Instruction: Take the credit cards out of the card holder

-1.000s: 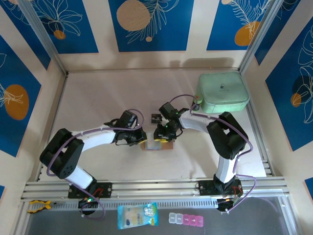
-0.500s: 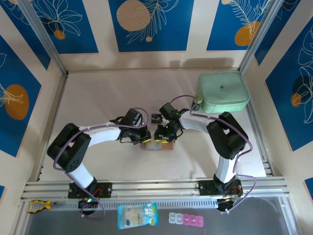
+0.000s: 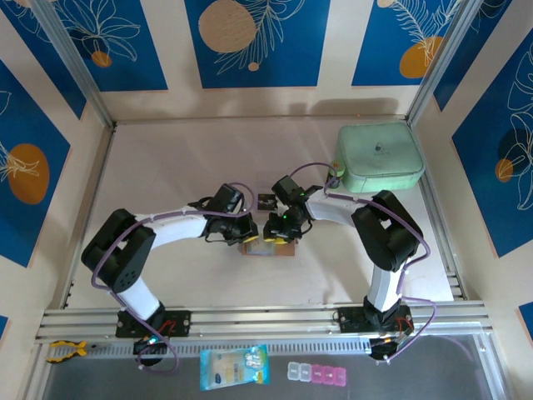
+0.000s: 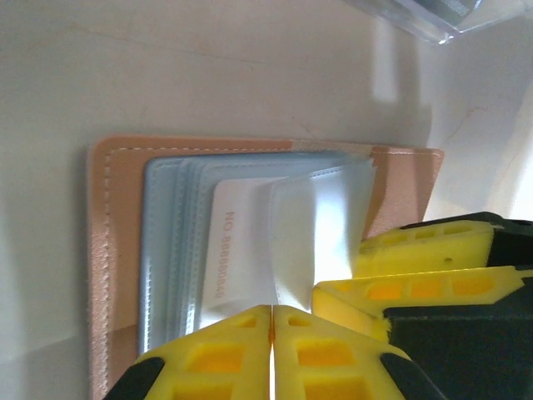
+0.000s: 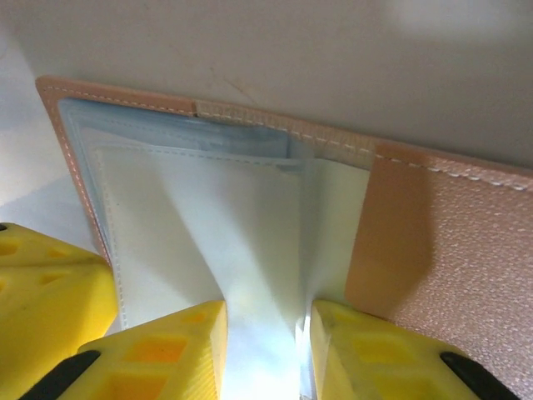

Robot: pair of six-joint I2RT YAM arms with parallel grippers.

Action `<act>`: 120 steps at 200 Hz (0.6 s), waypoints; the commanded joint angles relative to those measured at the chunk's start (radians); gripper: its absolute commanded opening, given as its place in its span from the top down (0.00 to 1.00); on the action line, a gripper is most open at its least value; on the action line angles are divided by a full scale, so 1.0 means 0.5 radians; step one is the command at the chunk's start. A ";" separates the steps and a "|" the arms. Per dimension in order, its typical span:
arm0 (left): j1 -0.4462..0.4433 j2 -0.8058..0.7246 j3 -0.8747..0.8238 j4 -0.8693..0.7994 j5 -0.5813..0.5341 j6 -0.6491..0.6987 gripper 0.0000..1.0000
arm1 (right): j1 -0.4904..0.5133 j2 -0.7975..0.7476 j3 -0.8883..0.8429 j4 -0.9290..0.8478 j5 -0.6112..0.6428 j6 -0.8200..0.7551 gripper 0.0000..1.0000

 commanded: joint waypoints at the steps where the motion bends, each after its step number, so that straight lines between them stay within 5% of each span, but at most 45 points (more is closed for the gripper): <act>1: -0.018 -0.058 0.032 -0.109 -0.073 0.012 0.90 | -0.011 -0.026 -0.039 -0.018 -0.020 -0.007 0.68; 120: -0.021 -0.048 0.044 -0.210 -0.128 0.003 0.91 | -0.025 -0.045 -0.085 0.018 -0.026 0.010 0.78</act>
